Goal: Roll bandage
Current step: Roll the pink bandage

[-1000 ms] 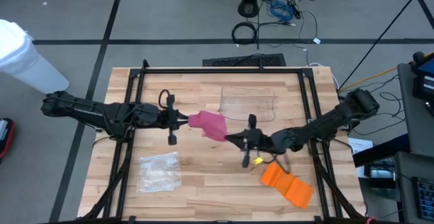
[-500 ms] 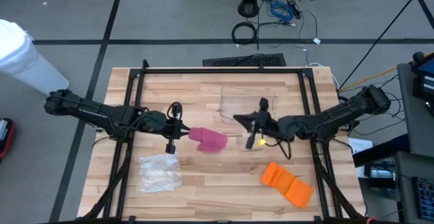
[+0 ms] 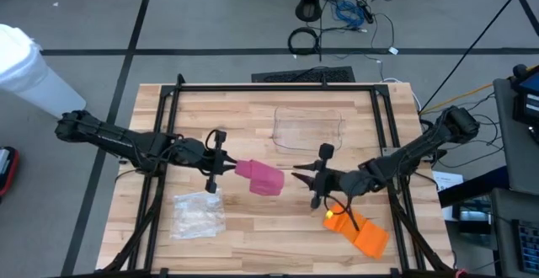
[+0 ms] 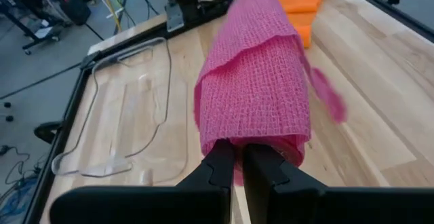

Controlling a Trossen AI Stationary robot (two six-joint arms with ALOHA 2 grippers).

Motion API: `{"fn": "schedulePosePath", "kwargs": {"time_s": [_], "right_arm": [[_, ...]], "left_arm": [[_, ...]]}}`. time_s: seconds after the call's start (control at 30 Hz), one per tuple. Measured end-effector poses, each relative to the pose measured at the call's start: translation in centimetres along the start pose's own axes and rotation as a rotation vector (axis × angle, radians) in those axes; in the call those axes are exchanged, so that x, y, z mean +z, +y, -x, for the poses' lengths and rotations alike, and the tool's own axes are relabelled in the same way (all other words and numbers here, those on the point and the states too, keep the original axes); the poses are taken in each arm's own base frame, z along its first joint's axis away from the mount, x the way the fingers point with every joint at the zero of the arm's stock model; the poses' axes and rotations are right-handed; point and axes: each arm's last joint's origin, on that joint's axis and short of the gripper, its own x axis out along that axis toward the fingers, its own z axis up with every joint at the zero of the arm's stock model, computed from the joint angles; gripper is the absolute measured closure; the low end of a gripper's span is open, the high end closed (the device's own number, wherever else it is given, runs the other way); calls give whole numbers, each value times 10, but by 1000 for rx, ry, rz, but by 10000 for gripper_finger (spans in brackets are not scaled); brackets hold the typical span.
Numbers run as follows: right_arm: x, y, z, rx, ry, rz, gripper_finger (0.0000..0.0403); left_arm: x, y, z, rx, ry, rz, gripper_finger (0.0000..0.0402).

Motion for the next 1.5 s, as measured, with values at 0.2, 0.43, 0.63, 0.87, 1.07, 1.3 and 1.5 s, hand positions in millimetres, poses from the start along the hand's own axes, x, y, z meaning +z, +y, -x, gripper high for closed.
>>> {"fn": "schedulePosePath", "kwargs": {"time_s": [0.2,0.43,0.63,0.87,1.07,1.3,1.5], "right_arm": [[-12,15,-14,-50,56,206,315],[-10,17,-22,-197,48,231,311],[-5,20,-21,-86,-31,275,308],[1,19,-21,-72,-97,272,323],[4,21,-21,-5,-156,270,339],[12,19,-20,59,-264,107,393],[22,1,-21,-126,-313,-139,402]], "left_arm": [[3,1,0,8,-27,10,385],[2,1,0,8,-24,11,385],[3,1,0,11,-31,13,385],[5,2,0,16,-49,17,385],[5,2,0,20,-55,22,385],[3,5,0,28,-41,21,385],[2,2,-6,-8,-28,-13,385]]}}
